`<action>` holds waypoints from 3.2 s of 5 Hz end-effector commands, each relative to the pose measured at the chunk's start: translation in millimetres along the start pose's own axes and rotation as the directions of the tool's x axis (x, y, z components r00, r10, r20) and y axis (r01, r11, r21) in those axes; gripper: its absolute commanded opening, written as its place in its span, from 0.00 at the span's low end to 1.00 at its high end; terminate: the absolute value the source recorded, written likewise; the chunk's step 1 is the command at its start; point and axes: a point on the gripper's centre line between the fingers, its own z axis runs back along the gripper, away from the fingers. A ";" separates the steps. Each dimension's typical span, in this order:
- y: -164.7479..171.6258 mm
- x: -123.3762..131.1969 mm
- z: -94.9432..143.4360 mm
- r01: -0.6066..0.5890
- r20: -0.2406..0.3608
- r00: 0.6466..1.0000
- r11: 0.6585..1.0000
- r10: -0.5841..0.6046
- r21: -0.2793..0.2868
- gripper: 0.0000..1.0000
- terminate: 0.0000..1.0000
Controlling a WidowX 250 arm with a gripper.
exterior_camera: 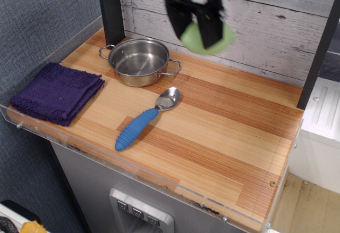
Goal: Place the lime in the pot.
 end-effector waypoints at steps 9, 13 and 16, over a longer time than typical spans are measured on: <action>108.0 -27.8 -36.9 -0.337 0.047 0.941 0.928 0.334 0.159 1.00 0.00; 15.5 -55.2 119.2 -0.321 0.158 0.941 0.939 0.301 0.125 1.00 0.00; 0.4 -61.5 91.7 -0.282 -0.013 0.957 0.939 0.290 0.195 1.00 0.00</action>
